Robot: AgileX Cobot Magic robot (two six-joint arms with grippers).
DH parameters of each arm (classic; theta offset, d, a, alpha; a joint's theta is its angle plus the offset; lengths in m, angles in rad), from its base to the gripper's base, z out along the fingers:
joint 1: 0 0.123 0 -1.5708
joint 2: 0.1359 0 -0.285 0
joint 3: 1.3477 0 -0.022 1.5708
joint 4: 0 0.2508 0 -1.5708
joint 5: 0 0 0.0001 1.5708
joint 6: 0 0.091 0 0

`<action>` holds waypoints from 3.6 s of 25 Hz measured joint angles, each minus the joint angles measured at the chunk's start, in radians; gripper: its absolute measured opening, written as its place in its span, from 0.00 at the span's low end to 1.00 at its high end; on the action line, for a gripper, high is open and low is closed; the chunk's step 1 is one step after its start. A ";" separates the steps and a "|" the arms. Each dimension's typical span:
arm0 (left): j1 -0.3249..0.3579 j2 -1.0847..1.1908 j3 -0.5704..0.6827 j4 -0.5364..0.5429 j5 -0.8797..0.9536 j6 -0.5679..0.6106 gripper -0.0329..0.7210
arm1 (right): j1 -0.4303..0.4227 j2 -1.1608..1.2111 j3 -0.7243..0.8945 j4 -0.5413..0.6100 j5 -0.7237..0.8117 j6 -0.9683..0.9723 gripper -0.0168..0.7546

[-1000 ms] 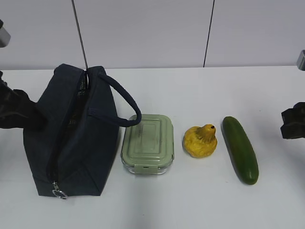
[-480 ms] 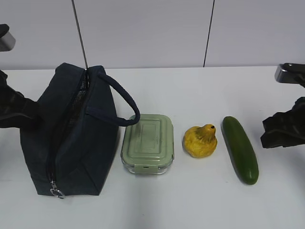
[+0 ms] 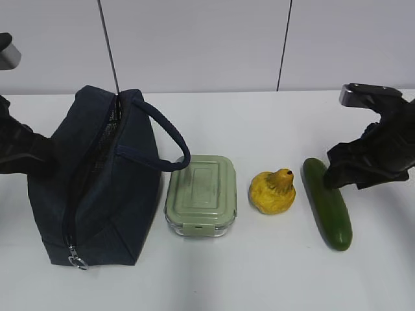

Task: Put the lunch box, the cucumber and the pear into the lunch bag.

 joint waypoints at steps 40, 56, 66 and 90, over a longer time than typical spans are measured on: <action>0.000 0.000 0.000 0.000 -0.009 0.000 0.03 | 0.114 0.141 -0.279 -0.337 0.172 0.350 0.57; 0.000 0.000 0.000 0.000 -0.014 0.000 0.03 | 0.507 0.079 -0.588 0.102 0.069 0.195 0.57; 0.000 0.000 0.000 -0.004 -0.014 0.000 0.03 | 0.602 0.267 -0.695 0.432 -0.098 -0.008 0.57; 0.000 0.000 0.000 -0.005 -0.025 0.000 0.03 | 0.602 0.392 -0.736 0.012 0.087 0.291 0.57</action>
